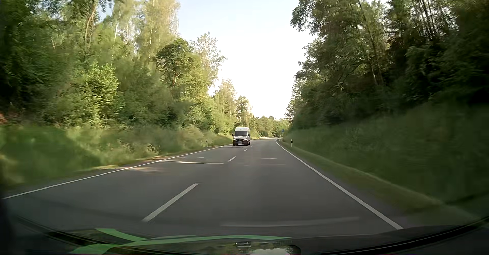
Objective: Follow the waypoints while adhering to traffic rules and regulations
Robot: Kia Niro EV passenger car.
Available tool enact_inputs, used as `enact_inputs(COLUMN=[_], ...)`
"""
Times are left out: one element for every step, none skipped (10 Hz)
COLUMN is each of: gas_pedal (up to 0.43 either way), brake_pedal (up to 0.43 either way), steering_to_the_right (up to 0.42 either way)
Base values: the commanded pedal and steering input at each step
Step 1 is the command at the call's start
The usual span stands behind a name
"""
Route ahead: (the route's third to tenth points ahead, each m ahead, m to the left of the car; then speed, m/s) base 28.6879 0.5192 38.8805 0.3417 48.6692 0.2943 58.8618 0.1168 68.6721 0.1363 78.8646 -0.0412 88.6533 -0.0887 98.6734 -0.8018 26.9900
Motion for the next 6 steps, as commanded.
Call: enact_inputs(gas_pedal=[0.287,0.287,0.287,0.287,0.287,0.287], brake_pedal=[0.000,0.000,0.000,0.000,0.000,0.000], steering_to_the_right=[0.002,0.002,0.002,0.002,0.002,0.002])
